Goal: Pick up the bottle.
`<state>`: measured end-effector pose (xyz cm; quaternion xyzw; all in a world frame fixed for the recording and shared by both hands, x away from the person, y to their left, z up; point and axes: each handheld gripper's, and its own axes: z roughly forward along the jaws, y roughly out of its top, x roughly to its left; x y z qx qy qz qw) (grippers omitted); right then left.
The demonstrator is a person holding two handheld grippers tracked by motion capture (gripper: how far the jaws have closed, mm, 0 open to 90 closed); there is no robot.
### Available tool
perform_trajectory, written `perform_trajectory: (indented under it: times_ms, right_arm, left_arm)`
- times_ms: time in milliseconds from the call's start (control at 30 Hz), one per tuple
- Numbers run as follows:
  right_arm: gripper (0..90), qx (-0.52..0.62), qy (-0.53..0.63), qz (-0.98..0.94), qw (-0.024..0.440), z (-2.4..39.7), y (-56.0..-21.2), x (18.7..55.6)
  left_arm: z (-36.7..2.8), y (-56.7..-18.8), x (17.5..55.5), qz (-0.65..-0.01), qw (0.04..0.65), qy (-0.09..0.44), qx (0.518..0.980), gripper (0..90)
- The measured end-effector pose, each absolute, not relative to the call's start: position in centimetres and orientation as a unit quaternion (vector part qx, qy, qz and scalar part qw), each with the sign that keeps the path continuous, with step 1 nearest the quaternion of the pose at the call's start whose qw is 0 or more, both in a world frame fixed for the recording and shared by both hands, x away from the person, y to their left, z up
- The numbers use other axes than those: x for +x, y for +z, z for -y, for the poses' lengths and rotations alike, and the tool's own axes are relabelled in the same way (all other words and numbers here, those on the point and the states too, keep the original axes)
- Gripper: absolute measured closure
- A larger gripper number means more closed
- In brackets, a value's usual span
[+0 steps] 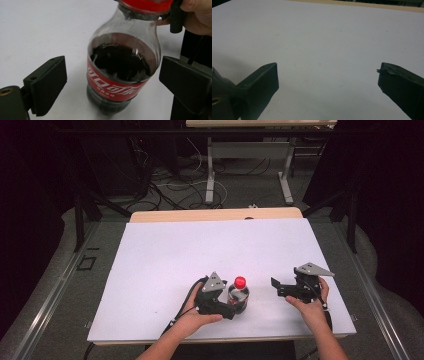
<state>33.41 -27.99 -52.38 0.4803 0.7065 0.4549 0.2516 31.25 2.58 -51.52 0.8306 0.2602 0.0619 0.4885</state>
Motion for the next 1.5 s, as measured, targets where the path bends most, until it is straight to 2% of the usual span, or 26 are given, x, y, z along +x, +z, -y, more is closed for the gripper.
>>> perform_trajectory:
  times_ms: [100, 133, 333, 500, 733, 1167, 1300, 1400, 1500]
  right_arm:
    - [2.9, 0.48, 0.455, -0.706, 0.251, 28.0, -52.4, 33.4]
    - [3.1, 0.479, 0.455, -0.709, 0.248, 28.1, -52.4, 33.4]
    - [3.3, 0.479, 0.454, -0.71, 0.246, 28.2, -52.5, 33.5]
    - [3.6, 0.479, 0.453, -0.709, 0.25, 28.1, -52.5, 33.5]
    - [3.8, 0.479, 0.455, -0.709, 0.245, 28.0, -52.6, 33.5]
    - [6.0, 0.479, 0.457, -0.708, 0.248, 28.0, -52.5, 33.4]
    - [8.1, 0.475, 0.456, -0.71, 0.249, 27.9, -52.4, 33.3]
    - [14.8, 0.472, 0.45, -0.715, 0.253, 27.7, -52.1, 33.2]
    - [15.0, 0.466, 0.453, -0.716, 0.255, 27.4, -51.7, 33.0]
  left_arm:
    - [-2.1, -51.8, 31.3, -0.248, 0.486, 0.07, 0.835, 12.3]
    - [-2.0, -51.9, 31.3, -0.245, 0.487, 0.074, 0.835, 16.2]
    - [-1.8, -52.1, 31.3, -0.242, 0.486, 0.079, 0.836, 19.2]
    - [-1.7, -52.5, 31.2, -0.239, 0.473, 0.084, 0.844, 26.9]
    - [-1.6, -52.4, 31.0, -0.23, 0.472, 0.107, 0.844, 28.4]
    - [-1.8, -52.0, 30.9, -0.236, 0.465, 0.109, 0.846, 29.6]
    - [-2.3, -51.6, 30.9, -0.248, 0.462, 0.107, 0.845, 29.6]
    - [-2.8, -51.2, 31.2, -0.261, 0.46, 0.112, 0.841, 29.6]
    - [-3.4, -50.7, 31.4, -0.274, 0.457, 0.119, 0.838, 29.6]
